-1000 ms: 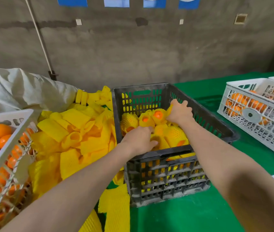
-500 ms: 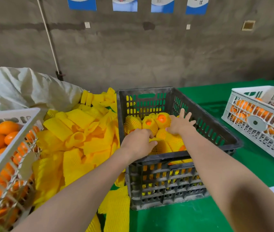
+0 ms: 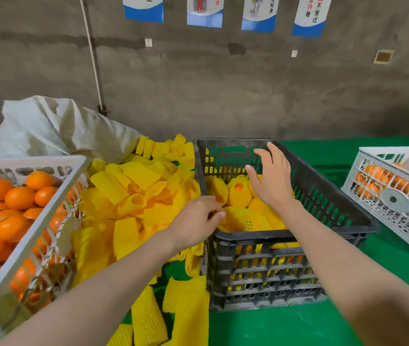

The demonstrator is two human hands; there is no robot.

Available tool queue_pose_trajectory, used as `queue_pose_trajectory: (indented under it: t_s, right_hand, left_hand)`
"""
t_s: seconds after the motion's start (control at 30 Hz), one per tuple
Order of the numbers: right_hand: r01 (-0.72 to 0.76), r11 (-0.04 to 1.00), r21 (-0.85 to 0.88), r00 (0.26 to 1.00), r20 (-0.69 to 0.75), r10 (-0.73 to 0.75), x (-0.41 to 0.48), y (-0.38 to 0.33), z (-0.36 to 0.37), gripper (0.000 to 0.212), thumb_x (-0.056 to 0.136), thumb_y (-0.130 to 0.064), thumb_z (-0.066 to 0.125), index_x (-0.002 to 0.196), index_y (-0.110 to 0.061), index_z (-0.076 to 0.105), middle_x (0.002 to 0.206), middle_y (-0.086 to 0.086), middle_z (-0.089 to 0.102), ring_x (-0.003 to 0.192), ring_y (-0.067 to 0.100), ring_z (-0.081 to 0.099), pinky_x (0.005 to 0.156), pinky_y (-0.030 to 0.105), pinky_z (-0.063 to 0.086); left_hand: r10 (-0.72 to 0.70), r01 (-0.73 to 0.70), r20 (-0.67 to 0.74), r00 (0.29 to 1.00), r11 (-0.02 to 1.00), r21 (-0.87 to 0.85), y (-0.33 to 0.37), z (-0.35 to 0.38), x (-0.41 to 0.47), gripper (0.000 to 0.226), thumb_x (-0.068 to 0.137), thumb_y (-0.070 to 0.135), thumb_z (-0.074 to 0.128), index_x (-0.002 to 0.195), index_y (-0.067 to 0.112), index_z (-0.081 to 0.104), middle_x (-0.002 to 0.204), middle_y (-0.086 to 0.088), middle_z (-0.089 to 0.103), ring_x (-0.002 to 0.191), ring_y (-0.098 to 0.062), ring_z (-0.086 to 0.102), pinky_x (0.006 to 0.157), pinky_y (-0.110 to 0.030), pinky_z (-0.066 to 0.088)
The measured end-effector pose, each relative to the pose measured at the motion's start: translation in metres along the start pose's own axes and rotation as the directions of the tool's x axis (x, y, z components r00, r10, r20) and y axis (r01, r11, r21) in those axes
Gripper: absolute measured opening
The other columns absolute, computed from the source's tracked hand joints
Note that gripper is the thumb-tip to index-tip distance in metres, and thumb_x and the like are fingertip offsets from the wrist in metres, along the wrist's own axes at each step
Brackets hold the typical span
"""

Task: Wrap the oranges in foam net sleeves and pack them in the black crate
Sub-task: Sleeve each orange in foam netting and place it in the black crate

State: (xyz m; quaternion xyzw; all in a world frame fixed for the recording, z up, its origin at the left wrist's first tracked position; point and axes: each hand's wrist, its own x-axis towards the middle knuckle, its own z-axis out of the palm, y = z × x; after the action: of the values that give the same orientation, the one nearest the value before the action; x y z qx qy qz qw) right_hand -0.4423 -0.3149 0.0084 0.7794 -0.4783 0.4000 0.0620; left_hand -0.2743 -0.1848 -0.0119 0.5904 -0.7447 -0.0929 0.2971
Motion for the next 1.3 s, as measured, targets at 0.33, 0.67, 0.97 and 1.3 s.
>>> queue_pose_trajectory:
  t_s: [0.33,0.67,0.97,1.3]
  right_hand:
    - [0.379,0.848,0.371,0.925,-0.117,-0.362,-0.033,-0.157,0.015,0.038,0.089,-0.033,0.05,0.109,-0.003,0.062,0.114,0.013,0.062,0.11,0.029,0.056,0.098,0.04,0.039]
    - [0.422,0.759,0.496,0.834,0.117,-0.54,-0.069,-0.265,0.064,0.03,0.087,-0.019,0.057,0.114,-0.006,0.062,0.111,0.009,0.063,0.107,0.027,0.057,0.093,0.03,0.041]
    - [0.442,0.754,0.486,0.655,0.399,-0.642,-0.081,-0.36,0.108,0.041,0.098,-0.03,0.044,0.139,-0.021,0.042,0.148,0.003,0.035,0.137,0.02,0.028,0.108,0.035,0.031]
    - [0.398,0.859,0.323,0.664,0.544,-0.512,-0.076,-0.354,0.136,0.045,0.098,-0.036,0.041,0.141,-0.024,0.035,0.152,0.003,0.027,0.139,0.02,0.022,0.109,0.042,0.031]
  left_hand:
    - [-0.031,0.022,-0.115,0.993,0.997,-0.079,-0.062,-0.077,-0.076,0.022,0.092,0.019,0.061,0.111,0.011,0.07,0.112,-0.002,0.07,0.102,-0.016,0.063,0.084,-0.02,0.044]
    - [-0.486,0.48,-0.434,0.759,0.867,-0.131,-0.192,-0.18,-0.163,0.021,0.095,0.009,0.055,0.112,0.005,0.067,0.115,-0.012,0.067,0.106,-0.025,0.061,0.079,-0.024,0.044]
    - [-0.662,0.686,-0.201,0.722,0.724,0.078,-0.281,-0.203,-0.179,0.009,0.09,0.008,0.056,0.098,0.005,0.061,0.096,-0.018,0.061,0.086,-0.028,0.059,0.066,-0.034,0.045]
    - [-0.716,0.684,0.044,0.696,0.681,0.261,-0.355,-0.193,-0.174,0.084,0.082,0.021,0.073,0.147,0.014,0.02,0.14,-0.021,0.041,0.117,-0.035,0.052,0.084,-0.036,0.048]
